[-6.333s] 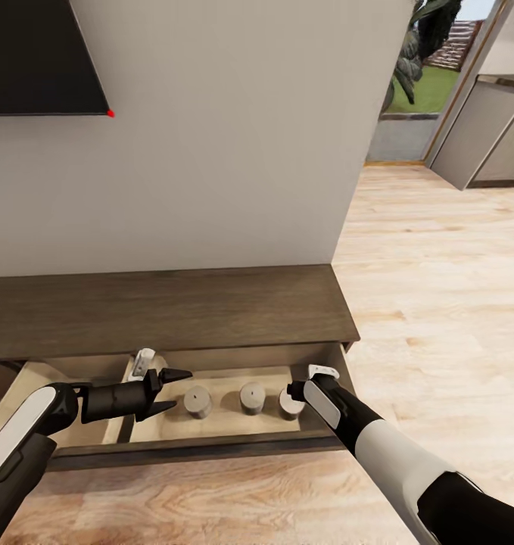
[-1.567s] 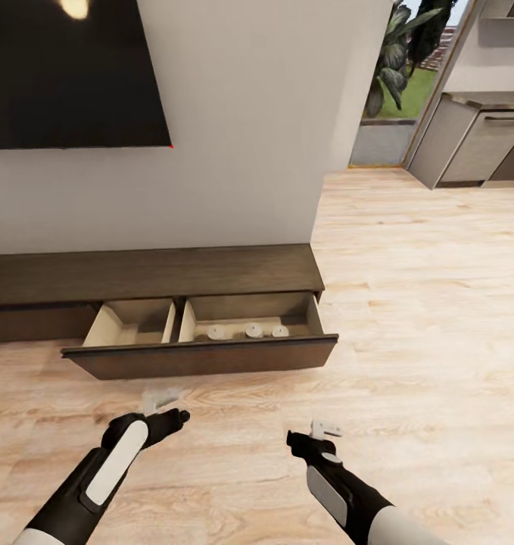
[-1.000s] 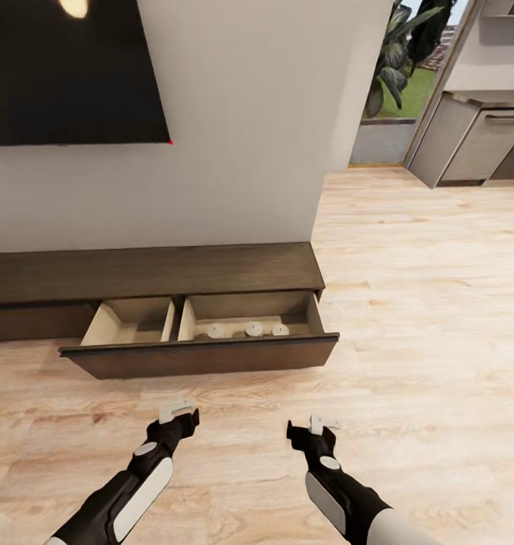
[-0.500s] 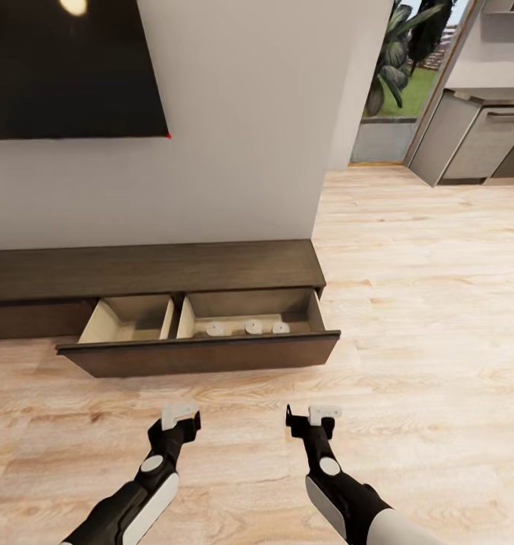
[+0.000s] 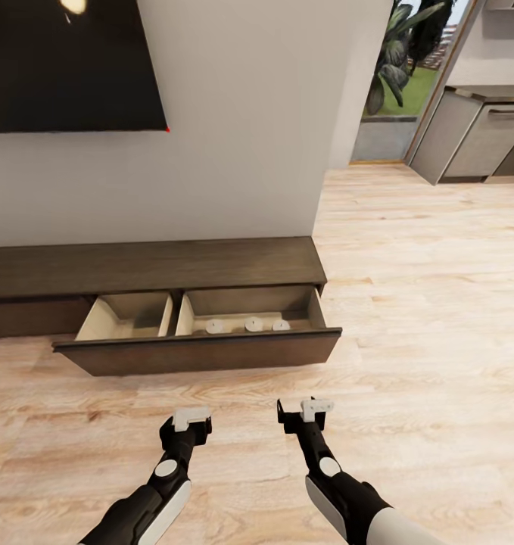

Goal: Place each of the two pumpkins and all three candles from the living room inside a cabinet in the living room (use any cabinet), then make sure every cabinet is closed, and position the cauldron so it is next to a table in the living room.

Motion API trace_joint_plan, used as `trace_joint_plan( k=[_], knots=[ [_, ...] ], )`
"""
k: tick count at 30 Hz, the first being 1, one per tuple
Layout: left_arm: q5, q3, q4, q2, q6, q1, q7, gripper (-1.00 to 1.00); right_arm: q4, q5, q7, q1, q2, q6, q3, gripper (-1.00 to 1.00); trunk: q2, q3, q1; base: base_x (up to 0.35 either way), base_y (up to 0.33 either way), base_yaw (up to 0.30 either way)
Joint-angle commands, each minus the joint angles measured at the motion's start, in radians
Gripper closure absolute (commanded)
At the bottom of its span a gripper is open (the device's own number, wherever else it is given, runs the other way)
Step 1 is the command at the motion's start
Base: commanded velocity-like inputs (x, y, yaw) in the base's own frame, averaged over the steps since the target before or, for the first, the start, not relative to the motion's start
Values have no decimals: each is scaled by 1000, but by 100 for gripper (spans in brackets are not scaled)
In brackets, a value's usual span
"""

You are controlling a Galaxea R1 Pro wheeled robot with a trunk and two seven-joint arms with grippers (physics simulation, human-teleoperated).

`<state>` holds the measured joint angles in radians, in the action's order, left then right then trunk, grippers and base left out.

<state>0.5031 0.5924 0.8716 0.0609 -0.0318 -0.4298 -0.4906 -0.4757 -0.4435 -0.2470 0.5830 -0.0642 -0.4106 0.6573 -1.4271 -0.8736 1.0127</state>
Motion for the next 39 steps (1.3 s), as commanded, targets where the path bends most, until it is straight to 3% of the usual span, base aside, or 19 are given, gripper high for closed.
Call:
trace_joint_plan(
  k=[1,30,39],
  knots=[
    [8,6,1,2,-3,-1,-8,-100,1,-3,-7,1,1,-6,8,-100,-8,-4,4,0,0,0],
    [-9,5,3,2,-4,-3,-9,-100,3,-8,-6,1,0,-8,-2,-100,-211,-95,115,0,0,0],
    [-9,0,3,7,-59,-3,-14,-100,2,-5,-7,1,0,-11,-2,-100,-274,-123,150,0,0,0]
  ],
)
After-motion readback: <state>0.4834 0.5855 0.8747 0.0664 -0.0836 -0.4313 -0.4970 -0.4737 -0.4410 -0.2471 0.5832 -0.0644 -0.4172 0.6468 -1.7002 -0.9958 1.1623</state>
